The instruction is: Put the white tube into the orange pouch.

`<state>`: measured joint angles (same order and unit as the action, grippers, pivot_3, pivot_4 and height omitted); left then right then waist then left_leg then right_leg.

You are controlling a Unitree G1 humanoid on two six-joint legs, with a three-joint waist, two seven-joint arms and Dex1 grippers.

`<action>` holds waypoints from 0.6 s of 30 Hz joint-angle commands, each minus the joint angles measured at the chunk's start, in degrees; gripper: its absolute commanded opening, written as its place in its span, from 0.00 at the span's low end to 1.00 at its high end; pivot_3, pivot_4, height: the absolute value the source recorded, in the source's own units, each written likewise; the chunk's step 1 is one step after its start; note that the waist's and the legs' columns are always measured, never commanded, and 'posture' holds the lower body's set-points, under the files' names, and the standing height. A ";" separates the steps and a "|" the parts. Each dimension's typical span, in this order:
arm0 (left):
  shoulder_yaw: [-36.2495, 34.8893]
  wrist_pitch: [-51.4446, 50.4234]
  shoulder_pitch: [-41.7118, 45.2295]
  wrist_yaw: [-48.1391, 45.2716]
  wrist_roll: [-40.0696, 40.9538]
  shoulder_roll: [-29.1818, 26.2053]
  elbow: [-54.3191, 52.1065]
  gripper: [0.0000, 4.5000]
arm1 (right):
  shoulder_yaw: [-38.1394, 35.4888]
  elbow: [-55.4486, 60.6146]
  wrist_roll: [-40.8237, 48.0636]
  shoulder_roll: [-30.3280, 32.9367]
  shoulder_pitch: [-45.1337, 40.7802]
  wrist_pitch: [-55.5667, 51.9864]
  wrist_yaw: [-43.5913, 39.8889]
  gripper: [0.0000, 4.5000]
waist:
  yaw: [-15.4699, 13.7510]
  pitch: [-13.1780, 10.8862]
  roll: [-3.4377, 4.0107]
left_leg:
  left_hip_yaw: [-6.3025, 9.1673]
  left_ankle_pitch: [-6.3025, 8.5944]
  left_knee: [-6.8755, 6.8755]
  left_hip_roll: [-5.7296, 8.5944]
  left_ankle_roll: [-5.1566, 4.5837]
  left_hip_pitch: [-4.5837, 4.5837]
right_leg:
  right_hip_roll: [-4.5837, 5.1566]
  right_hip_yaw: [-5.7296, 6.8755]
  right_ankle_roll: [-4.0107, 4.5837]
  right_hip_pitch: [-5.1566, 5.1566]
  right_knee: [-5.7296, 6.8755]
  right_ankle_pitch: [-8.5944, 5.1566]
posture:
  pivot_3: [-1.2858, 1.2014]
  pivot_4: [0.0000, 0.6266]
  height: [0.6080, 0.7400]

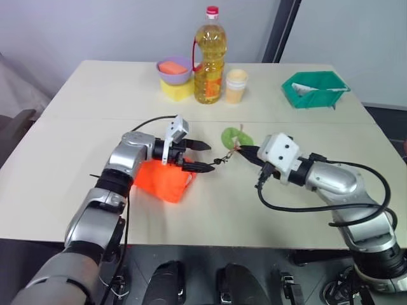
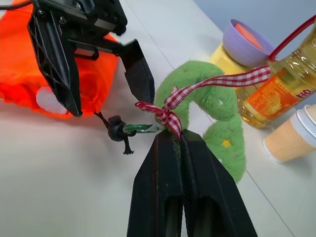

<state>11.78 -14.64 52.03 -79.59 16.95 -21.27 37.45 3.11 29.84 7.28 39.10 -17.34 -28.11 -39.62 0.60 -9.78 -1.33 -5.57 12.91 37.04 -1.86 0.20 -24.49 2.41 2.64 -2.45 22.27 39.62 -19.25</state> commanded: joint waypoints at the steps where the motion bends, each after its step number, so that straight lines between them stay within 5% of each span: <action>1: -2.24 -0.06 -0.47 0.57 0.48 -0.03 -1.69 0.99 | -3.35 -2.48 -1.72 1.09 1.87 3.09 1.59 0.00 | 0.00 0.00 0.00 | 0.00 0.02 0.03 0.00 -0.03 0.00 | 0.00 0.00 -0.04 -0.01 0.00 0.02 | 0.52 0.24 0.97; 18: -4.83 -1.44 -4.85 6.62 0.66 2.09 -7.63 0.99 | -3.94 -8.92 -4.39 0.84 3.26 7.16 4.33 0.00 | 0.02 0.00 0.00 | -0.01 -0.01 0.11 0.01 -0.03 0.00 | 0.01 -0.02 -0.11 -0.02 0.07 0.07 | 0.52 0.24 0.97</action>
<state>8.00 -15.95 47.03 -73.22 16.94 -19.32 31.46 1.15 20.32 2.96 40.04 -13.48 -22.07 -36.12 0.62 -9.78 -1.33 -5.58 12.90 37.15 -1.86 0.17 -24.49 2.42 2.62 -2.57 22.24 39.69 -19.18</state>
